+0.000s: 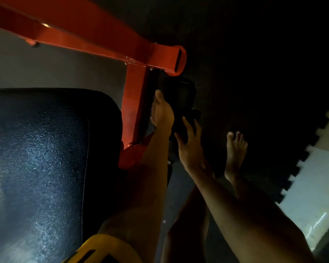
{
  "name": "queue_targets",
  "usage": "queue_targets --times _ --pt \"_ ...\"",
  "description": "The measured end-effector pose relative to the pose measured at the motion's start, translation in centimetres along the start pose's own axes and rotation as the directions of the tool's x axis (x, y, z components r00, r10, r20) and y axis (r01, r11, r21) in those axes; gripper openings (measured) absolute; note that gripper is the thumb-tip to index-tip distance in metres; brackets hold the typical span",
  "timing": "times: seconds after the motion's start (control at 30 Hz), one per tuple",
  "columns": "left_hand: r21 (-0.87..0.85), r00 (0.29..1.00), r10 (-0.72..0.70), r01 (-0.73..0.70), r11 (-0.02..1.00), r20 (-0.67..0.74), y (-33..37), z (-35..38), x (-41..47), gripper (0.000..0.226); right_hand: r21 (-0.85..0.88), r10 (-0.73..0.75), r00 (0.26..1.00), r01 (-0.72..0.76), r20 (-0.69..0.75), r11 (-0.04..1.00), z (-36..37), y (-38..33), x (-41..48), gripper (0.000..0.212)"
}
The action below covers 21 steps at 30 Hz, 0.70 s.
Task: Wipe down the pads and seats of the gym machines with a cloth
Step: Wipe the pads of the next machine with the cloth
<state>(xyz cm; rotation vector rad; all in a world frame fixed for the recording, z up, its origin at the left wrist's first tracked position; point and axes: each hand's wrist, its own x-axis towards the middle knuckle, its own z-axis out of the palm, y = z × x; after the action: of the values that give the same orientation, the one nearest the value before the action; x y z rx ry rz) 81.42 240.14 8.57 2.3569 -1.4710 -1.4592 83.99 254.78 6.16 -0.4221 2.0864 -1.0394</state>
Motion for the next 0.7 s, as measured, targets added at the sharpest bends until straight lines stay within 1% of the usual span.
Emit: queue_targets --times 0.07,0.1,0.13,0.2,0.23,0.3,0.33,0.4,0.5,0.57,0.63,0.67,0.7 --pt "0.088 0.997 0.068 -0.066 0.994 -0.024 -0.2 0.6 -1.8 0.067 0.057 -0.034 0.994 0.04 -0.101 0.998 -0.1 -0.4 3.4 0.062" --pt "0.131 0.994 0.103 -0.096 0.987 -0.048 -0.4 0.9 -3.0 0.065 0.078 -0.035 0.986 0.049 -0.165 0.996 0.0 -0.9 5.8 0.064" --pt "0.194 0.991 0.125 -0.115 0.974 -0.04 -0.9 1.2 -3.8 0.066 0.087 -0.02 0.978 0.039 -0.209 0.995 0.0 -1.5 8.0 0.064" --pt "0.335 0.982 0.181 -0.189 0.923 0.054 -1.9 1.4 -4.9 0.074 0.053 0.001 0.97 0.013 -0.244 0.998 0.1 -2.7 10.9 0.059" --pt "0.35 0.983 0.174 -0.182 0.919 0.053 -2.1 1.4 -4.7 0.073 0.023 -0.006 0.968 0.012 -0.252 1.0 0.5 -2.8 11.3 0.057" --pt "0.229 0.993 0.107 -0.093 0.969 -0.048 -1.1 1.0 -3.9 0.057 -0.023 -0.063 0.959 0.059 -0.278 0.998 0.9 -2.8 10.2 0.054" --pt "0.192 0.993 0.075 -0.057 0.98 -0.088 -0.5 0.6 -3.1 0.053 -0.052 -0.101 0.953 0.09 -0.287 0.995 1.3 -2.4 8.7 0.053" --pt "0.186 0.998 -0.004 0.017 0.982 -0.07 0.4 -0.2 -1.4 0.054 -0.075 -0.127 0.96 0.111 -0.251 0.991 2.2 -1.3 4.4 0.054" --pt "0.163 0.995 -0.096 0.095 0.982 0.001 -0.3 -1.1 1.2 0.059 -0.089 -0.103 0.985 0.092 -0.135 0.992 2.6 0.2 -1.7 0.053" --pt "0.123 0.996 -0.068 0.061 0.991 0.055 -1.7 -1.3 1.1 0.063 -0.089 -0.129 0.986 0.121 -0.101 0.989 2.5 1.0 -2.4 0.054" --pt "0.131 0.999 0.018 -0.021 0.991 0.027 -2.5 -0.9 -0.5 0.062 -0.073 -0.201 0.969 0.192 -0.145 0.979 2.3 1.3 0.1 0.053" --pt "0.14 0.999 0.054 -0.054 0.989 0.001 -2.6 -0.7 -1.5 0.061 -0.062 -0.202 0.962 0.194 -0.181 0.979 2.0 1.0 2.0 0.051" --pt "0.147 0.996 0.083 -0.079 0.986 -0.024 -2.7 -0.4 -2.4 0.061 -0.042 -0.17 0.962 0.165 -0.216 0.985 1.6 0.4 3.9 0.051"
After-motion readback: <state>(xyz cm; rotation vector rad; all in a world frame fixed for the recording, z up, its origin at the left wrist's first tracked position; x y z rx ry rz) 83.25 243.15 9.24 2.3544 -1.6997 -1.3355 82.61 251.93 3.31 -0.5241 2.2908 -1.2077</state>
